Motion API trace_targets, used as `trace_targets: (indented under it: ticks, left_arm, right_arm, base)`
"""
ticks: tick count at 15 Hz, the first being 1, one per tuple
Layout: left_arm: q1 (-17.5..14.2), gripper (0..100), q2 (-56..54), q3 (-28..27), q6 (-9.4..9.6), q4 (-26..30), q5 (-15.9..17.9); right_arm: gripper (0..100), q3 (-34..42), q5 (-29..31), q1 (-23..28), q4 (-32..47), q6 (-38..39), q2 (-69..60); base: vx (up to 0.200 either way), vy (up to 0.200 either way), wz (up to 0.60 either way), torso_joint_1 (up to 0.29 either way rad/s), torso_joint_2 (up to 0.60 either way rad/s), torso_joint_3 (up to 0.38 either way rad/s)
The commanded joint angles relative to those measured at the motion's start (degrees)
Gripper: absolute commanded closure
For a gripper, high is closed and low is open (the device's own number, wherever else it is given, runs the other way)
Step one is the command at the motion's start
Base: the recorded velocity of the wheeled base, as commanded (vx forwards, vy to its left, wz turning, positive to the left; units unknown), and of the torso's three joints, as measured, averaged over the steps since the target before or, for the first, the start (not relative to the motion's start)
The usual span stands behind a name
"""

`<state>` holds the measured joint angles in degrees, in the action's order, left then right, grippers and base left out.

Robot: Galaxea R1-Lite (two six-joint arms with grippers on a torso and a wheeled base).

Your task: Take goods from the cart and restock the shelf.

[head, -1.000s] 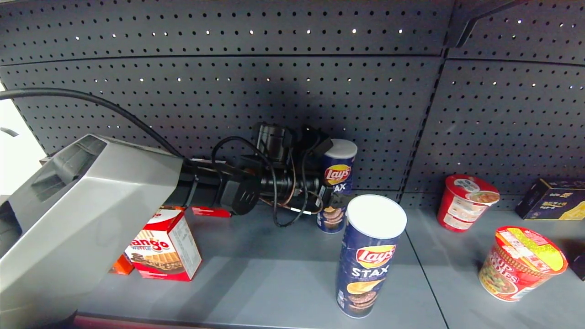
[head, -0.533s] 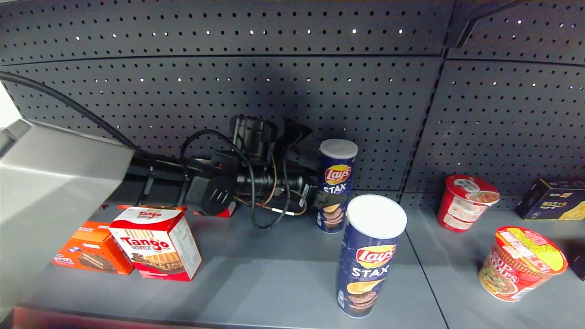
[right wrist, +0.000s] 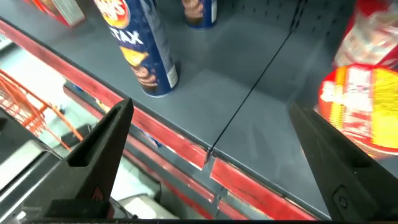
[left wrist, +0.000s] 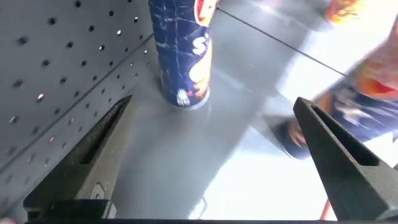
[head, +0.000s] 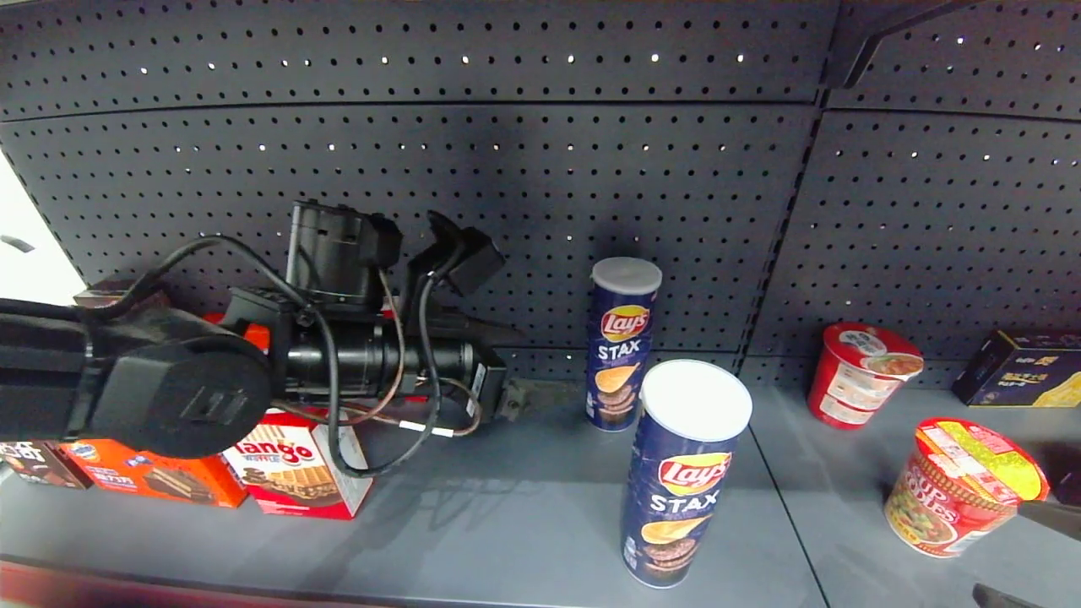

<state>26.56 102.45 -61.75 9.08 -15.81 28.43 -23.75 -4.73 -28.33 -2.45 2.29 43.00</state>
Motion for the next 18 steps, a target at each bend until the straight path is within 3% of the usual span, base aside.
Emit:
trace_targets:
  ticks: [1,6,7,9,12,18]
  left_arm:
    - [-0.46,0,-6.21,3.47,-0.29,-0.01,-0.39]
    - [-1.87,0,-13.33,8.57,-0.29,0.08,-11.47]
    - [-1.87,0,-13.59,8.75,-0.29,0.08,-11.73]
    - [-1.95,0,-16.58,9.80,-0.21,0.08,-15.51]
    - [-2.66,0,-19.22,10.15,0.15,0.43,-18.15]
    - [-6.61,0,-23.52,13.05,0.15,0.08,-17.79]
  right_arm:
    - [0,2.13,0.07,-0.50,-2.56,-0.09,5.70]
    - [0,2.83,1.04,-1.64,-5.55,-0.09,12.46]
    - [0,2.83,1.30,-1.64,-5.81,-0.09,12.81]
    - [0,3.01,5.52,-3.49,-11.79,0.17,20.46]
    - [0,2.48,8.33,-4.54,-14.51,-0.01,27.40]
    - [0,-1.48,8.33,-4.80,-16.62,-0.09,35.05]
  base:
    - [0.000,0.000,0.00,0.000,0.00,0.000]
    - [0.000,0.000,0.00,0.000,0.00,0.000]
    - [0.000,0.000,0.00,0.000,0.00,0.000]
    - [0.000,0.000,0.00,0.000,0.00,0.000]
    - [0.000,0.000,0.00,0.000,0.00,0.000]
    - [0.000,0.000,0.00,0.000,0.00,0.000]
